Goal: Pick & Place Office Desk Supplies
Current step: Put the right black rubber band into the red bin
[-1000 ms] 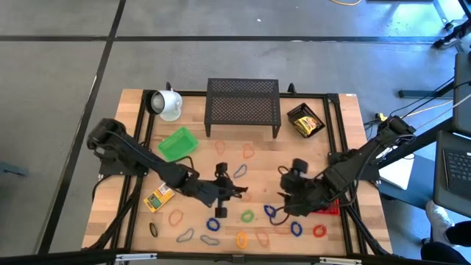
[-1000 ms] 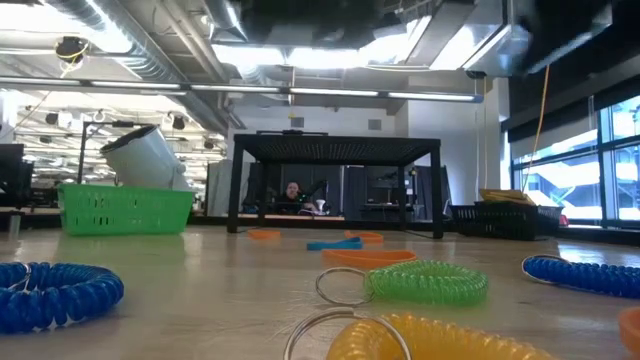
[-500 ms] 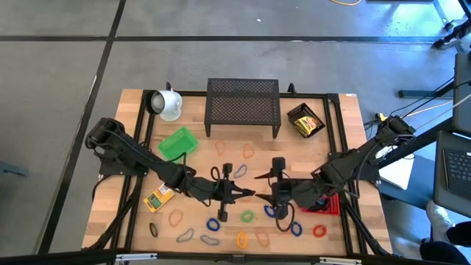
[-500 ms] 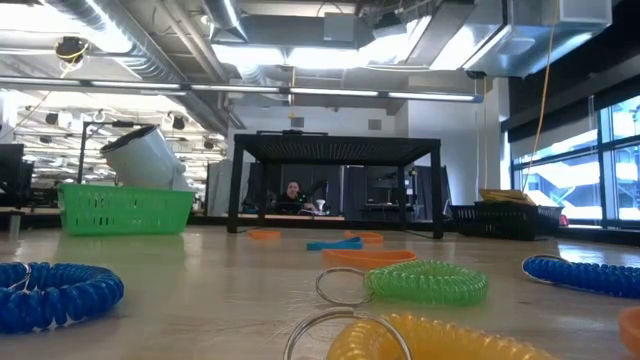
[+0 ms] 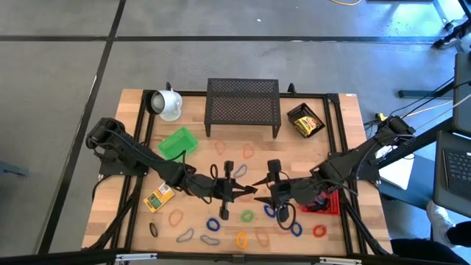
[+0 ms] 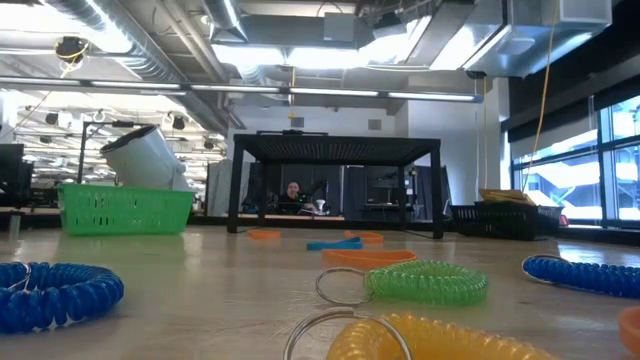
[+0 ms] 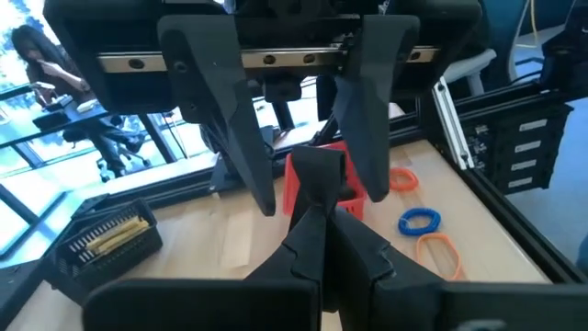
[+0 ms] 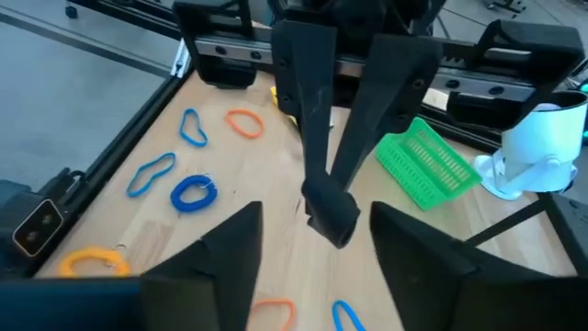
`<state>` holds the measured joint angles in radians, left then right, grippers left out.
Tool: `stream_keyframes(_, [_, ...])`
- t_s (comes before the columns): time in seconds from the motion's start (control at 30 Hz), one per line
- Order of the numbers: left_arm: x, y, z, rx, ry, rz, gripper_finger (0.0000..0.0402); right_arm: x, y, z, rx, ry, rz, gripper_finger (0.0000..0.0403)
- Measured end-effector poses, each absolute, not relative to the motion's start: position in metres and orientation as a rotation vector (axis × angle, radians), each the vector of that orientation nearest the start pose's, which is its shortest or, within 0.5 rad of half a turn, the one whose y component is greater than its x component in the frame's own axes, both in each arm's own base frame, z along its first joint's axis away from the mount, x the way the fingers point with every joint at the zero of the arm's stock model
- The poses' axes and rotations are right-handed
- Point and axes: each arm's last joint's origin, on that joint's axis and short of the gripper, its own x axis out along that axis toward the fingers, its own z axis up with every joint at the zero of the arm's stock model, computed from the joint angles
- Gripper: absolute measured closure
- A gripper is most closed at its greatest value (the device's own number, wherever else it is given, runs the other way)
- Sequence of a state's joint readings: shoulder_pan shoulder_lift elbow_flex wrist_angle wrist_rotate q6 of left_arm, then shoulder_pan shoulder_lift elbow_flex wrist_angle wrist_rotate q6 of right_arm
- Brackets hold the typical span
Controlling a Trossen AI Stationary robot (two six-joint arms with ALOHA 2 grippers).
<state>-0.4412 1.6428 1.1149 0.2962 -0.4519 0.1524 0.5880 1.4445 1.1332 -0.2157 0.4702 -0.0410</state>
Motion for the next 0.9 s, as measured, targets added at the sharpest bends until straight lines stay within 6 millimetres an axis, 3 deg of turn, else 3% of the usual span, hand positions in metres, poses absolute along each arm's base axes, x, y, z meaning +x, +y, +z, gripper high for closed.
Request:
stream_keyframes(0.47, [0.342,-0.148,0.274,0.242,0.209,-0.014,0.0393,0.274,0.169,0.304,-0.275,0.421,0.184,0.039])
stream_keyframes(0.67, [0.341,-0.152,0.277,0.242,0.176,-0.019,0.0367,0.273,0.169,0.304,-0.251,0.428,0.186,0.0392])
stream_keyframes(0.9, [0.339,-0.155,0.279,0.247,0.163,0.007,0.0295,0.257,0.154,0.305,-0.158,0.571,0.151,0.0397])
